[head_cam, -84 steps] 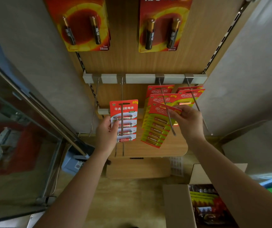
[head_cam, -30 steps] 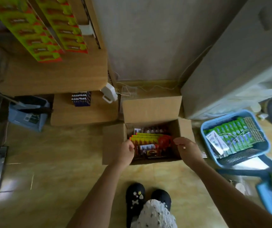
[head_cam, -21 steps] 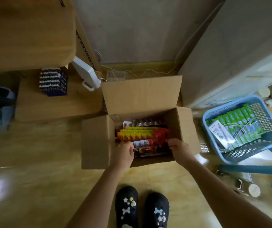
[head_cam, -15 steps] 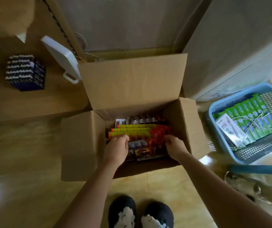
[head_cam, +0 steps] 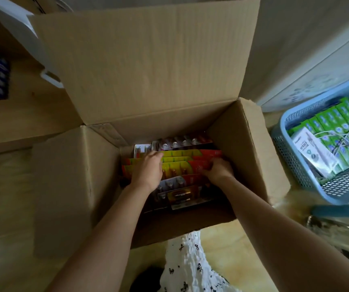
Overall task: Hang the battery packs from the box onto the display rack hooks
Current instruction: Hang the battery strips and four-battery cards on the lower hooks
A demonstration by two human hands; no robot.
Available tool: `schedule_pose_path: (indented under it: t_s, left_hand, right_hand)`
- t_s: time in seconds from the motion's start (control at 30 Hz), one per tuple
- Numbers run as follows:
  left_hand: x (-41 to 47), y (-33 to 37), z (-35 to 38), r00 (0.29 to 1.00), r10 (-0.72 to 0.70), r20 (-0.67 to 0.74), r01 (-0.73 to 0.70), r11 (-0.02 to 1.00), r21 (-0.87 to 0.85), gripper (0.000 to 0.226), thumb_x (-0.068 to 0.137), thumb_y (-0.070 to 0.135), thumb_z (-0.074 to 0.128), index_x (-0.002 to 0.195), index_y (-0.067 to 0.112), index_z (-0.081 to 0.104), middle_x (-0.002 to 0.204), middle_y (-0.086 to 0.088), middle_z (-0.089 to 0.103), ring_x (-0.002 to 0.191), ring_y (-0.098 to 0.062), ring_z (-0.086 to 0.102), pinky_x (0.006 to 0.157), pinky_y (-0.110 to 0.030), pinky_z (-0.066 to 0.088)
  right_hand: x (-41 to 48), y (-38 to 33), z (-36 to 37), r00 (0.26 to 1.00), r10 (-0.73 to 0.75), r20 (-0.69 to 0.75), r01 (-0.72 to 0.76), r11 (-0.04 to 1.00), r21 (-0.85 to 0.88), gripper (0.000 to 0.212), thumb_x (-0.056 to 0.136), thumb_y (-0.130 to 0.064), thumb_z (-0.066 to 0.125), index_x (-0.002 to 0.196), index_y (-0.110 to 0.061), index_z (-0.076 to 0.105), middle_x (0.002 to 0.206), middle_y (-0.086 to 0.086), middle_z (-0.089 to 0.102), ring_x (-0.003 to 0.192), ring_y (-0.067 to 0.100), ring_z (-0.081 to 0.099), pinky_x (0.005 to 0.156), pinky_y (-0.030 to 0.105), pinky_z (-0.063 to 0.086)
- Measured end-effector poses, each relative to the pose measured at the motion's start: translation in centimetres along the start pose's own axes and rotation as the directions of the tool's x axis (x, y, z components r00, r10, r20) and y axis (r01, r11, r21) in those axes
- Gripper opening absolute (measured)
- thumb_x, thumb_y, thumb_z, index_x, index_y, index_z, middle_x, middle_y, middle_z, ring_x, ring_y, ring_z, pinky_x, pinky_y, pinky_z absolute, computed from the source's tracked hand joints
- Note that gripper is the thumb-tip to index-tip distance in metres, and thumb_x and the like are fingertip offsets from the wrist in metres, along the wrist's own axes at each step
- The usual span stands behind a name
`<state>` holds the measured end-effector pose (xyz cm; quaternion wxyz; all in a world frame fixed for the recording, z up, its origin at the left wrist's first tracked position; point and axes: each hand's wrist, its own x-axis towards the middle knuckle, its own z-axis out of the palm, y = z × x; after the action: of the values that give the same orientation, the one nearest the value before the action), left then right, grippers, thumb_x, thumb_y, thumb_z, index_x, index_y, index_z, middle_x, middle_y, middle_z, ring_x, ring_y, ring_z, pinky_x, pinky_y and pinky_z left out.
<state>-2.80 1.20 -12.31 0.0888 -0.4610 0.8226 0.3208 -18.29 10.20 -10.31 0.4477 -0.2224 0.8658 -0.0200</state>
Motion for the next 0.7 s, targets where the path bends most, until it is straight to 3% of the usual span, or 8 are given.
schedule_pose_path:
  t_s: [0.13, 0.27, 0.4, 0.57, 0.63, 0.7]
  left_hand:
    - [0.9, 0.1, -0.5, 1.0, -0.009, 0.021, 0.007, 0.997, 0.076, 0.035, 0.095, 0.004, 0.042, 0.125, 0.013, 0.056, 0.125, -0.008, 0.057, 0.112, -0.028, 0.056, 0.085, -0.038, 0.046]
    - [1.6, 0.3, -0.8, 0.997, -0.042, 0.065, 0.042, 0.999, -0.003, 0.025, 0.095, 0.014, 0.045, 0.107, 0.012, 0.067, 0.113, -0.009, 0.066, 0.101, -0.029, 0.06, 0.083, -0.039, 0.051]
    - [3.2, 0.4, -1.5, 0.962, -0.107, 0.252, 0.136, 0.985, -0.102, 0.016, 0.085, 0.018, 0.065, 0.098, 0.014, 0.071, 0.106, -0.007, 0.07, 0.102, -0.025, 0.063, 0.093, -0.04, 0.049]
    - [3.3, -0.8, -2.1, 0.881, -0.018, 0.472, 0.077, 0.992, -0.104, 0.025, 0.081, 0.034, 0.067, 0.099, 0.017, 0.071, 0.108, -0.001, 0.068, 0.105, -0.02, 0.059, 0.104, -0.044, 0.041]
    - [2.5, -1.2, -2.3, 0.836, -0.014, 0.548, 0.106, 0.985, -0.137, 0.031, 0.08, 0.039, 0.066, 0.103, 0.018, 0.069, 0.11, 0.001, 0.066, 0.106, -0.018, 0.057, 0.101, -0.043, 0.043]
    - [1.9, -1.7, -2.0, 0.843, -0.048, 0.536, 0.133, 0.983, -0.122, 0.025, 0.085, 0.032, 0.063, 0.104, 0.017, 0.069, 0.11, -0.003, 0.067, 0.103, -0.021, 0.059, 0.094, -0.04, 0.047]
  right_hand:
    - [-1.3, 0.0, -0.7, 0.996, -0.092, 0.005, 0.092, 0.995, -0.038, 0.029, 0.089, -0.028, 0.059, 0.111, -0.01, 0.055, 0.118, 0.012, 0.061, 0.107, 0.027, 0.059, 0.095, 0.039, 0.048]
    - [-3.6, 0.2, -2.0, 0.967, -0.247, -0.059, 0.244, 0.968, -0.063, 0.022, 0.092, -0.024, 0.054, 0.108, -0.009, 0.05, 0.106, 0.01, 0.063, 0.096, 0.026, 0.063, 0.081, 0.034, 0.053]
    - [-4.1, 0.3, -2.7, 0.954, -0.295, -0.052, 0.292, 0.954, -0.065, 0.026, 0.088, -0.018, 0.06, 0.113, -0.012, 0.056, 0.111, 0.011, 0.063, 0.1, 0.026, 0.063, 0.087, 0.035, 0.054]
    - [-3.0, -0.2, -2.3, 0.966, -0.258, 0.013, 0.256, 0.95, -0.181, 0.021, 0.089, -0.012, 0.058, 0.109, -0.011, 0.067, 0.109, 0.011, 0.065, 0.098, 0.025, 0.063, 0.087, 0.03, 0.052]
    - [-2.9, 0.0, -2.5, 0.959, -0.282, -0.027, 0.27, 0.938, -0.217, 0.019, 0.088, -0.008, 0.059, 0.102, -0.015, 0.07, 0.108, 0.008, 0.065, 0.097, 0.023, 0.063, 0.087, 0.03, 0.054]
    - [-3.2, 0.2, -2.9, 0.948, -0.316, -0.036, 0.298, 0.921, -0.25, 0.02, 0.087, -0.008, 0.059, 0.101, -0.019, 0.07, 0.109, 0.006, 0.065, 0.096, 0.021, 0.063, 0.087, 0.031, 0.054]
